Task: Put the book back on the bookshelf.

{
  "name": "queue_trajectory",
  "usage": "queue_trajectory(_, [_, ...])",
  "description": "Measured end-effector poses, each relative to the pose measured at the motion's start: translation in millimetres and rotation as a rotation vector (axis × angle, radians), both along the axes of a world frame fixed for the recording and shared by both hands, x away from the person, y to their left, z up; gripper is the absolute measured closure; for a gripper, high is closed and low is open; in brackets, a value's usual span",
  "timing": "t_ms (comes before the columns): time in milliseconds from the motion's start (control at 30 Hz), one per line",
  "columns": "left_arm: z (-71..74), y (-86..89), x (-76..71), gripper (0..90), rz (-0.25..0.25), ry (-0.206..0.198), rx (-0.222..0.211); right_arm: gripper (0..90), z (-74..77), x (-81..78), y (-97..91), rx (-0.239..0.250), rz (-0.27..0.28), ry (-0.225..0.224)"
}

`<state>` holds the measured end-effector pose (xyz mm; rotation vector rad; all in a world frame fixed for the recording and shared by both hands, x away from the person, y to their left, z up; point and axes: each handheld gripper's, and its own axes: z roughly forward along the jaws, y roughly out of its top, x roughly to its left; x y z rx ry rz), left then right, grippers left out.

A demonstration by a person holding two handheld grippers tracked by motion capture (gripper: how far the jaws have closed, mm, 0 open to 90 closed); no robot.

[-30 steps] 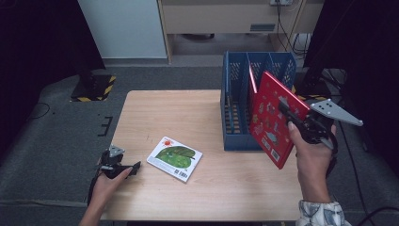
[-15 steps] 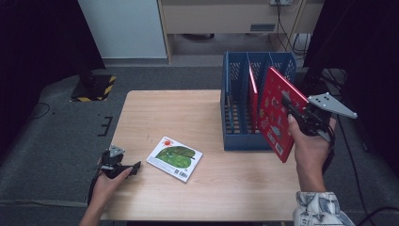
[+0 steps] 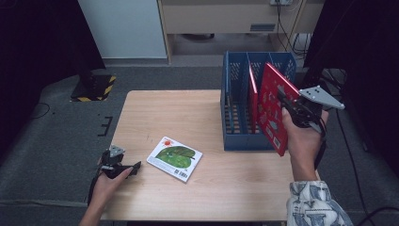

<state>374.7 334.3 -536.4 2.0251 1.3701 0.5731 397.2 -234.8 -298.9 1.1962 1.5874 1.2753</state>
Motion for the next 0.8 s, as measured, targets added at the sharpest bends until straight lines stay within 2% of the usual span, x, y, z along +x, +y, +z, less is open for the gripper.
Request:
queue_trajectory(367, [0.0,-0.6,0.3,1.2,0.000,0.000,0.000,79.6,0.6,13.8,-2.4,-0.001,-0.028,0.007])
queue_trajectory(567, [-0.1,-0.8,0.3,0.9,0.004,0.001,0.000,79.6,1.0,26.3,-1.0,0.016,-0.044,0.019])
queue_trajectory(800, [-0.1,-0.7,0.3,0.9,0.004,0.001,0.000,79.7,-0.7,36.8,3.0,0.005,-0.047,0.033])
